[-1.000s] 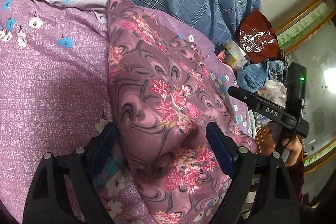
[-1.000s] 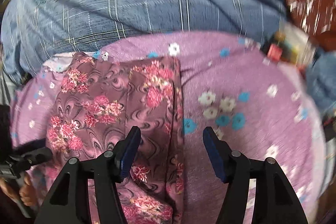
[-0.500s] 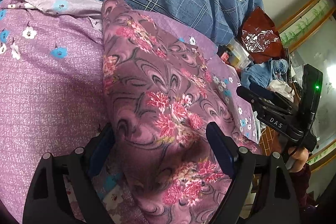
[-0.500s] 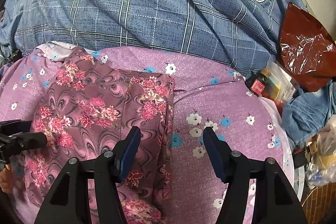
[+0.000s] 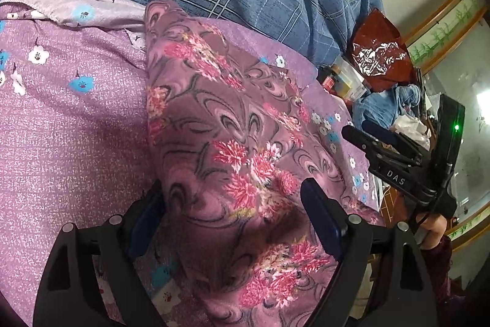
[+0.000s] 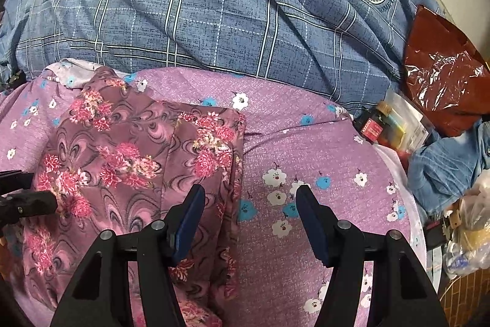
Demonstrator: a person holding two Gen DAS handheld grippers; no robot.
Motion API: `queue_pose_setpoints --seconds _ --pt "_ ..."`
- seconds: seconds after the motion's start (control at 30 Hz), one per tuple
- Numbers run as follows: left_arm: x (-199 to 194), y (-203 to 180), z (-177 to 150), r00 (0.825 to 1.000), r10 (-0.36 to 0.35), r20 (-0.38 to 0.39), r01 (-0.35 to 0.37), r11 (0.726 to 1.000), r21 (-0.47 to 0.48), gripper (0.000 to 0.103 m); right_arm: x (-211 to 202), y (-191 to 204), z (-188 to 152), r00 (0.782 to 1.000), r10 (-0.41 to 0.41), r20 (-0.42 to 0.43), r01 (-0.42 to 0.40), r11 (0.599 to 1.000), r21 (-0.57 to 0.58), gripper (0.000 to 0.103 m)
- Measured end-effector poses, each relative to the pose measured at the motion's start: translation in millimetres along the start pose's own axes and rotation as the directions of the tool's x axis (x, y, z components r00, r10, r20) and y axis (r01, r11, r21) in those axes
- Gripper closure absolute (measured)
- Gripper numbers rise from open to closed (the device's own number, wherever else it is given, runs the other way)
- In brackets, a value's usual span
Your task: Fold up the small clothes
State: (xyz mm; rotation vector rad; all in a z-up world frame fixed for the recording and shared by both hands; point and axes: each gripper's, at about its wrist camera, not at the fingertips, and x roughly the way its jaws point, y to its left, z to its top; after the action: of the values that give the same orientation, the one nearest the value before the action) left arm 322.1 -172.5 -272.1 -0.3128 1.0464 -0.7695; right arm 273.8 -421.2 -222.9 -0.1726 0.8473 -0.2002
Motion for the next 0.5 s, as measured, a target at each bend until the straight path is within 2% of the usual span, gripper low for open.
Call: queue_pose_setpoints --seconds 0.13,0.27,0.37,0.4,0.47,0.5 --pt "4 1 3 1.0 0.002 0.006 -0.002 1.0 -0.009 0.016 5 -1 -1 1.0 0.009 -0.009 -0.009 1.0 -0.006 0.039" --pt "8 -1 6 1.0 -0.006 0.003 0.006 1.0 -0.002 0.016 22 -11 -3 0.992 0.11 -0.067 -0.107 0.993 0.04 0.039" --pt "6 1 8 1.0 -0.03 0.003 0.03 0.999 -0.013 0.018 40 -30 -8 0.957 0.264 -0.116 -0.25 0.96 0.127 0.039" --pt "5 2 9 0.999 -0.032 0.003 0.032 0.999 -0.012 0.021 48 -38 -11 0.932 0.336 -0.136 -0.313 0.935 0.164 0.039" --pt "4 2 9 1.0 -0.028 0.004 0.028 1.0 -0.005 0.029 58 -50 -15 0.891 0.426 -0.156 -0.389 0.894 0.221 0.039" --pt "3 2 10 1.0 -0.029 0.003 0.029 1.0 -0.002 0.033 64 -62 -18 0.865 0.479 -0.147 -0.429 0.86 0.275 0.039"
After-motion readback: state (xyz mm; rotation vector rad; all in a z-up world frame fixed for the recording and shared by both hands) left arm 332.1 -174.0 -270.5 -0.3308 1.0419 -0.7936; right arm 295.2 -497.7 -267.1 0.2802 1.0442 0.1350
